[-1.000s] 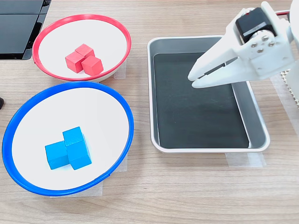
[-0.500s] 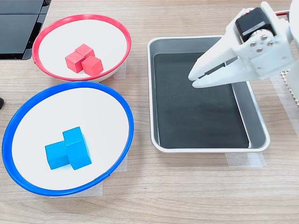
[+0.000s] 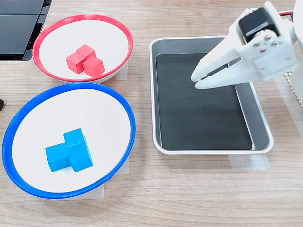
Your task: Relocate any red block in the blue dish to the red dish, correcting any misplacement.
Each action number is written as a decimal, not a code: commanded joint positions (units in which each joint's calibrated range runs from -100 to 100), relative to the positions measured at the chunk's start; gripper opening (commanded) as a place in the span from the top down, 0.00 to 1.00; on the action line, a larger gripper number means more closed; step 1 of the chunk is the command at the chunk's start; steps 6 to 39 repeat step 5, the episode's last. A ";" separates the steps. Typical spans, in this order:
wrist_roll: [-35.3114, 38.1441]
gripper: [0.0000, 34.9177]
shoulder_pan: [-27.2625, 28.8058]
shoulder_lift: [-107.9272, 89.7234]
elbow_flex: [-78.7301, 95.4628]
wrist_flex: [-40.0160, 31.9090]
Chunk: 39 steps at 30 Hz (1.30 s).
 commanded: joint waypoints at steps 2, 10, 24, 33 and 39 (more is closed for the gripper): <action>-0.10 0.99 0.32 -0.34 0.00 0.11; -0.10 0.99 0.32 -0.34 0.00 0.11; -0.10 0.99 0.32 -0.34 0.00 0.11; -0.10 0.99 0.32 -0.34 0.00 0.11; -0.10 0.99 0.32 -0.34 0.00 0.11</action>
